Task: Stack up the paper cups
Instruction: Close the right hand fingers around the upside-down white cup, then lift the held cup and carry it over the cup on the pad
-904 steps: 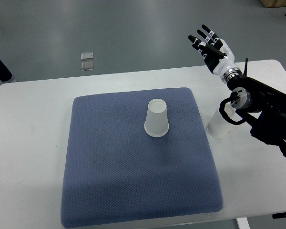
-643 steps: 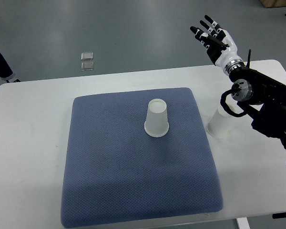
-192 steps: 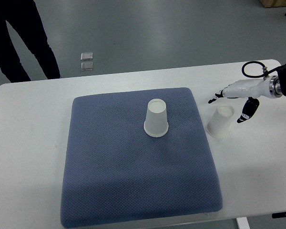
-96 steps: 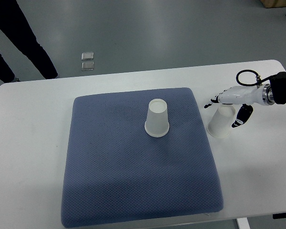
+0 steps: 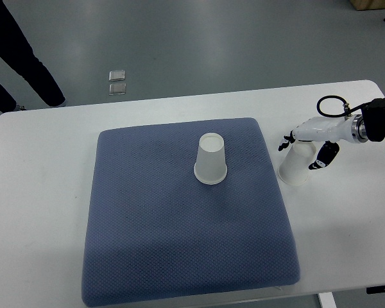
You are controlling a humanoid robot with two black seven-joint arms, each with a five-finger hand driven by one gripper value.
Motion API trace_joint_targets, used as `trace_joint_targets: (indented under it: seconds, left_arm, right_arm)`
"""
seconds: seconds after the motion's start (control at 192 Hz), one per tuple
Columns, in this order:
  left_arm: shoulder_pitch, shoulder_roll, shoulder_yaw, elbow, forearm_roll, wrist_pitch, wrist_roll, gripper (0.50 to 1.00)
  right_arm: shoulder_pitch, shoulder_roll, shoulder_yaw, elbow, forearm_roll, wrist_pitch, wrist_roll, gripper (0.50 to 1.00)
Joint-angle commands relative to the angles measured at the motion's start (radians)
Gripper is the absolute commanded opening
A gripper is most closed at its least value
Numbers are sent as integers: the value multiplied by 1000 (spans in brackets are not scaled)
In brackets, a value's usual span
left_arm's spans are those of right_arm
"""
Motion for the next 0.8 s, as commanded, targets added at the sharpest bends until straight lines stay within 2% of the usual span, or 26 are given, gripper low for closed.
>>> trace_joint_targets:
  seconds: [0.0, 0.245, 0.505, 0.651, 0.796]
  left_arm:
    - [0, 0, 0, 0, 0, 0, 0, 1000]
    - [0, 0, 0, 0, 0, 0, 0, 1000]
    - [0, 0, 0, 0, 0, 0, 0, 1000]
    - [0, 0, 0, 0, 0, 0, 0, 1000]
    - [0, 0, 0, 0, 0, 0, 0, 1000]
  right_arm:
    - [0, 3, -1, -6, -11, 0, 0, 735]
    - [7, 3, -1, -7, -16, 0, 1, 650]
    - [39, -6, 2, -6, -14, 12, 5, 643]
    - [91, -25, 0, -4, -8, 19, 12, 643]
    - [164, -43, 5, 7, 0, 55, 12, 643]
